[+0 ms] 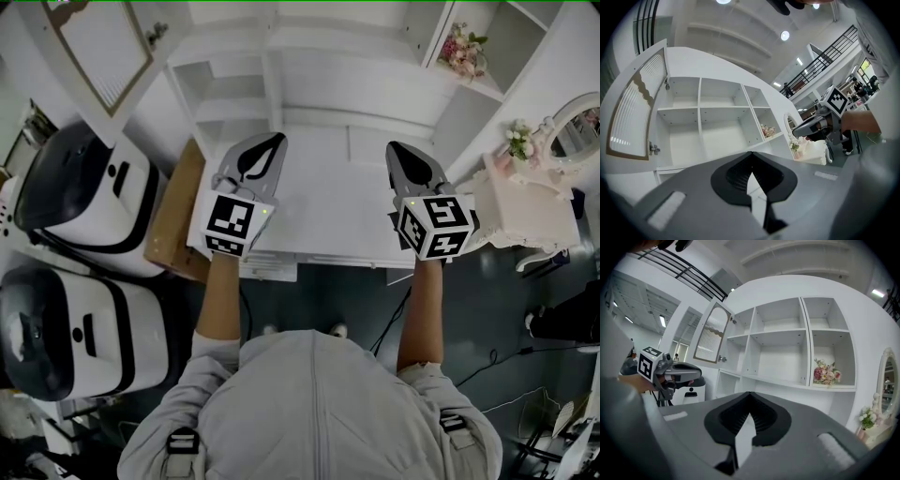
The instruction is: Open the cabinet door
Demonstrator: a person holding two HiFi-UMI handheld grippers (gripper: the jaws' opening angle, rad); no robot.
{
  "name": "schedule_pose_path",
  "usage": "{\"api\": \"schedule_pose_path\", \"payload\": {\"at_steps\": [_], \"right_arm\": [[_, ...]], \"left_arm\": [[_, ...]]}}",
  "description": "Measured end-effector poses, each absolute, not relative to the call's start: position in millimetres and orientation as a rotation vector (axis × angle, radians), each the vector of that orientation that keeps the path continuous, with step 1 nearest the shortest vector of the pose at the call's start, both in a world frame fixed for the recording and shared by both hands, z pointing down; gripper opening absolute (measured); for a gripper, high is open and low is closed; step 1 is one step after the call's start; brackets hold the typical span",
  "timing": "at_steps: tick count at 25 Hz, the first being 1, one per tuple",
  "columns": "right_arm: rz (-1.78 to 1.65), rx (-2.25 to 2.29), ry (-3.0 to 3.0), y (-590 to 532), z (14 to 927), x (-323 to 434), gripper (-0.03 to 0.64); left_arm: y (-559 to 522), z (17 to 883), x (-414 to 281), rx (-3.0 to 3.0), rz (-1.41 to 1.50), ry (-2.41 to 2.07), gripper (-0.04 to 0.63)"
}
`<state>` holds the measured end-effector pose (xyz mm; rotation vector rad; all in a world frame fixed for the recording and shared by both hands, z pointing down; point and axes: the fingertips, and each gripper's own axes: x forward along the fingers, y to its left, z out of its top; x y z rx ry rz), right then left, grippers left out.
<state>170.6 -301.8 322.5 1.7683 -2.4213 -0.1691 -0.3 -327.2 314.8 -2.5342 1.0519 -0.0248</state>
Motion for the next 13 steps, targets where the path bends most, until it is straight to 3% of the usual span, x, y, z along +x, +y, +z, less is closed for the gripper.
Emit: {"api": "schedule_pose_path", "payload": {"at_steps": [13], "right_arm": [[-0.132, 1.786, -2.408, -302.9, 332.4, 171.6, 0.000]], "left_arm": [[-330.9, 323.3, -3.5, -2.538, -0.050, 1.057, 0.017]]}}
